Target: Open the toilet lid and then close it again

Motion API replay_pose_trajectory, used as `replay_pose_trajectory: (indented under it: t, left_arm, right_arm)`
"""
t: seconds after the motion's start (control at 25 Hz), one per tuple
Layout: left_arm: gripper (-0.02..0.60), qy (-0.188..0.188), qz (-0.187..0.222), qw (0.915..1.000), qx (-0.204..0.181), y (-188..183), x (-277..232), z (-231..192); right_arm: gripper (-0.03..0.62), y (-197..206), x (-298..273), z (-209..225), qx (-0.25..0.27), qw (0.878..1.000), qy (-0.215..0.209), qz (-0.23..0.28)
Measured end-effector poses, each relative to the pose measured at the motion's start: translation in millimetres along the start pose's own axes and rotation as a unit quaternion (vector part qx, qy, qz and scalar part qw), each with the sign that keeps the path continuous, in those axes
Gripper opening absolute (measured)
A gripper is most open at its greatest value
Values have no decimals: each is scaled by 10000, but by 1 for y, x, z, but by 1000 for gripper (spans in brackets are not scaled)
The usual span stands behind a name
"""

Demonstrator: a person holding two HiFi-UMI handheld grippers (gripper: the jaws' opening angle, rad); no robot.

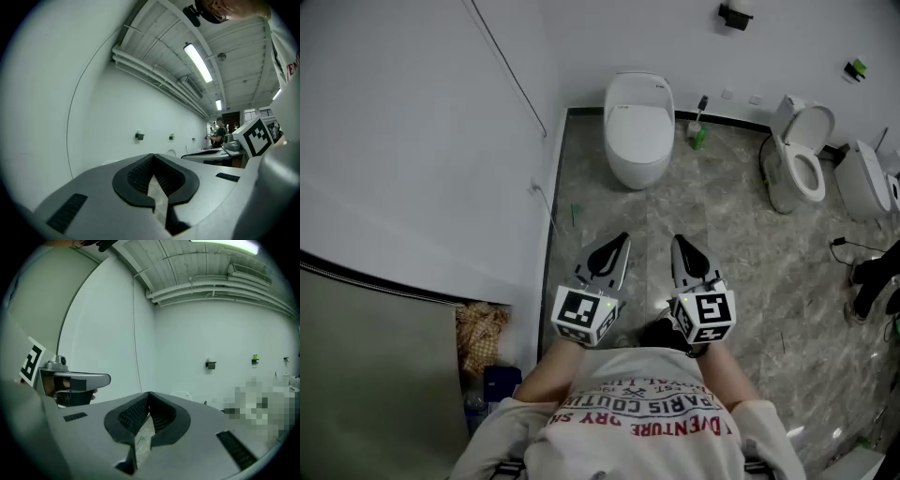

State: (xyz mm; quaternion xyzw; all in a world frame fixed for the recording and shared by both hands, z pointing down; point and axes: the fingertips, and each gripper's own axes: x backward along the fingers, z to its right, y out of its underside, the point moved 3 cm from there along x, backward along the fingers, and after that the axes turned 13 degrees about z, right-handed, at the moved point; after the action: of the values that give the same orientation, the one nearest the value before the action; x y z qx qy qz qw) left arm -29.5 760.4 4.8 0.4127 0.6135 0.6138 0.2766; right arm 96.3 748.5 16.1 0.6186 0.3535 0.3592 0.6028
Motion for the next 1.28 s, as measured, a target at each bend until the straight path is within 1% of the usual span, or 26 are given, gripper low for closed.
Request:
replay_pose_trajectory:
  t: [0.16,0.32,0.52,0.64,0.8,0.92,1.08,1.2,1.28]
  left_arm:
    - [5,26,8,10000,-8,5,-1,0]
    - [6,38,-4,10000,-7,6,-2,8]
    - [6,17,-39,10000,-6,11,1,8]
    - [6,-42,-10,10000,-34,10,2,6]
    - [6,-244,0,9997,28,15,1,-3]
    - [6,-394,-142,9991,20,26,-11,-15]
    - [6,-531,-395,9978,-42,56,-40,-43]
    - [6,-656,-520,9965,64,82,-72,-70]
    - [6,-715,-635,9954,92,98,-102,-85]
  right_arm:
    - [12,7,-1,1,-6,10000,1,-18]
    - [12,9,6,4,-21,10000,-15,-47]
    - [12,13,7,9,-281,9995,123,29]
    - [13,16,4,13,-312,9994,163,-12]
    - [14,21,-9,17,-428,9991,16,-14]
    - [14,32,-25,27,-610,9981,-87,-82]
    - [14,58,-67,48,-731,9970,-181,-198]
    - [13,80,-109,66,-785,9959,-320,-303]
    - [13,90,-139,86,-790,9954,-412,-352]
